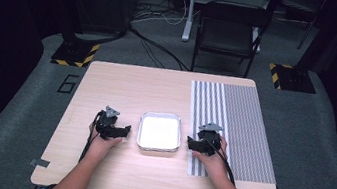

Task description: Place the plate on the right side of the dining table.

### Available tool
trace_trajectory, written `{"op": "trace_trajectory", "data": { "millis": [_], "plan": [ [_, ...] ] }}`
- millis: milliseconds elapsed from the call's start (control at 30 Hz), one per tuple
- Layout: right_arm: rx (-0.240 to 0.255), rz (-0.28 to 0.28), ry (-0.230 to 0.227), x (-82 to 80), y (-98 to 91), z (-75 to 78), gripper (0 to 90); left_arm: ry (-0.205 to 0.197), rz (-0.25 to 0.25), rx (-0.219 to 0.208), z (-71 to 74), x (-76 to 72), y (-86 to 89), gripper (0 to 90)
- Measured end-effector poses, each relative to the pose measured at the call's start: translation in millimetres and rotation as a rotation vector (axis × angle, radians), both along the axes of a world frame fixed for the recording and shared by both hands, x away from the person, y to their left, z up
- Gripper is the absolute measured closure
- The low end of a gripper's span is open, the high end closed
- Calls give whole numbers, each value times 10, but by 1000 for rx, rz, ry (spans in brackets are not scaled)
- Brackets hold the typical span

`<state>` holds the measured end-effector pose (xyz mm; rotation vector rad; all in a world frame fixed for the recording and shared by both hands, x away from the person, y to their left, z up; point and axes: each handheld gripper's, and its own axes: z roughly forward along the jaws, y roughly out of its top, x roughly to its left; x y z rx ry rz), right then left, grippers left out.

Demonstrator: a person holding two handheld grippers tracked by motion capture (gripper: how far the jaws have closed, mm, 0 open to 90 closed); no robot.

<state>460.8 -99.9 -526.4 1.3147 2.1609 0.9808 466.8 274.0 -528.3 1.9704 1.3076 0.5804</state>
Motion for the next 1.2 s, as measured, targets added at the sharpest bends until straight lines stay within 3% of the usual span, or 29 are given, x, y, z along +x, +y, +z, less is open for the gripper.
{"op": "trace_trajectory", "data": {
  "millis": [300,733,933,1067,1133,1200],
  "plan": [
    [-11,27,16,2,36,-5,145,3,-7,1,-3,-5,-14,177],
    [-6,27,17,4,33,-4,152,2,1,0,-2,-12,-30,177],
    [-1,16,21,11,8,22,236,21,10,8,49,-35,-39,340],
    [59,32,71,9,-5,77,387,61,-4,4,105,-56,-57,447],
    [64,49,95,6,5,103,461,65,-20,4,133,-72,-67,462],
    [68,54,109,-8,13,112,467,65,-22,-4,155,-90,-84,473]
  ]
}}
